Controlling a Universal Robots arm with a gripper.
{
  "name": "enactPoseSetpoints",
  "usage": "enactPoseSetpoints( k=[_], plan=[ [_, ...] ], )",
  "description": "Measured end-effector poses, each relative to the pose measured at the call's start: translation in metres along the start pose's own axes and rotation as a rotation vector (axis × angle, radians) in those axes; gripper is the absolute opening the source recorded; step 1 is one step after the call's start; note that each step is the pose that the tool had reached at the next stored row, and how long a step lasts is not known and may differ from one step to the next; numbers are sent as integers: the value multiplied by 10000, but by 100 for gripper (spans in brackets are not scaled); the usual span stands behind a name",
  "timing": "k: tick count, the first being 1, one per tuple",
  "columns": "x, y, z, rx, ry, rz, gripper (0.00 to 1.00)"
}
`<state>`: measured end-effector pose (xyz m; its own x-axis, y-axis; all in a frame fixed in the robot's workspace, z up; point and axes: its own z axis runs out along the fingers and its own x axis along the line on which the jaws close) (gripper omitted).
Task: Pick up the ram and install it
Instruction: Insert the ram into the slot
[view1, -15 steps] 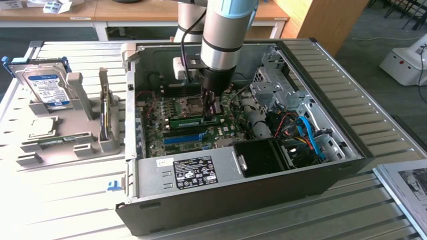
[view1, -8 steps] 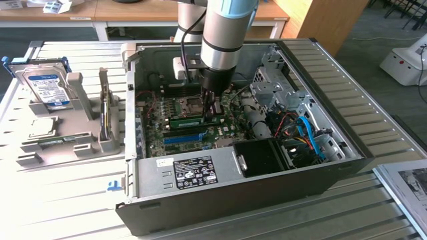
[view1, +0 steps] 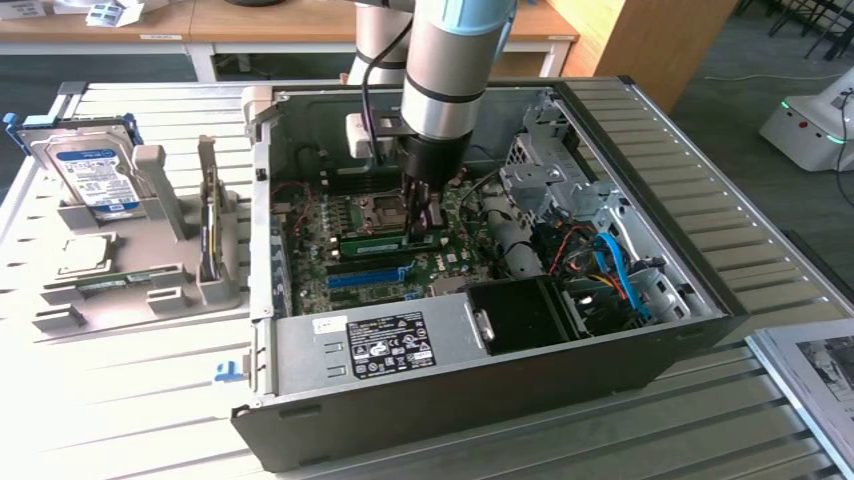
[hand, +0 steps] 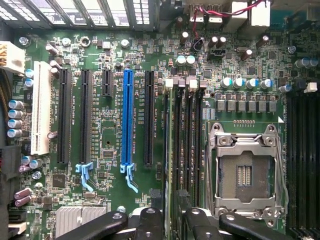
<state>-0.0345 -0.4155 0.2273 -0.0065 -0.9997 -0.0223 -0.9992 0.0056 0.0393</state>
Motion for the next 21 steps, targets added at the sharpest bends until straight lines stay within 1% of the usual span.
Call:
enactPoseSetpoints(
  k=[5, 14, 21],
  plan=[
    [-2, 1, -65, 1, -1, 1, 25],
    [-5, -3, -216, 0, -1, 1, 25],
    [-7, -5, -303, 0, -1, 0, 25]
  ],
)
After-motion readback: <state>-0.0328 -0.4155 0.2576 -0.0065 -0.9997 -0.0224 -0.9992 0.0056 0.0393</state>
